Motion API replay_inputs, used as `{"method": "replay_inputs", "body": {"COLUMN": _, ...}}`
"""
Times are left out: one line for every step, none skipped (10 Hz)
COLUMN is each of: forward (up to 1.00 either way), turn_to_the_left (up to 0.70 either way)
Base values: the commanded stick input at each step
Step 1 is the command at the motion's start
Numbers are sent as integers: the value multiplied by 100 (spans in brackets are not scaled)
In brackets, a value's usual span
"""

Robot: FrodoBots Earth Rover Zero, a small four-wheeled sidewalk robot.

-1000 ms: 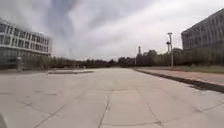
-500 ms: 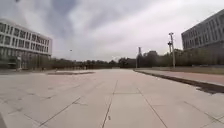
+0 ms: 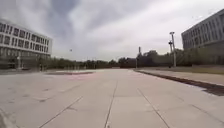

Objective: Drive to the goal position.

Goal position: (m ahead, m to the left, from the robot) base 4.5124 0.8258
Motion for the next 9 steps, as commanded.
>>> {"method": "replay_inputs", "body": {"forward": 50, "turn_to_the_left": 0}}
{"method": "replay_inputs", "body": {"forward": 50, "turn_to_the_left": 0}}
{"method": "replay_inputs", "body": {"forward": 50, "turn_to_the_left": 0}}
{"method": "replay_inputs", "body": {"forward": 50, "turn_to_the_left": 0}}
{"method": "replay_inputs", "body": {"forward": 50, "turn_to_the_left": 0}}
{"method": "replay_inputs", "body": {"forward": 50, "turn_to_the_left": 0}}
{"method": "replay_inputs", "body": {"forward": 50, "turn_to_the_left": 0}}
{"method": "replay_inputs", "body": {"forward": 50, "turn_to_the_left": 0}}
{"method": "replay_inputs", "body": {"forward": 50, "turn_to_the_left": 0}}
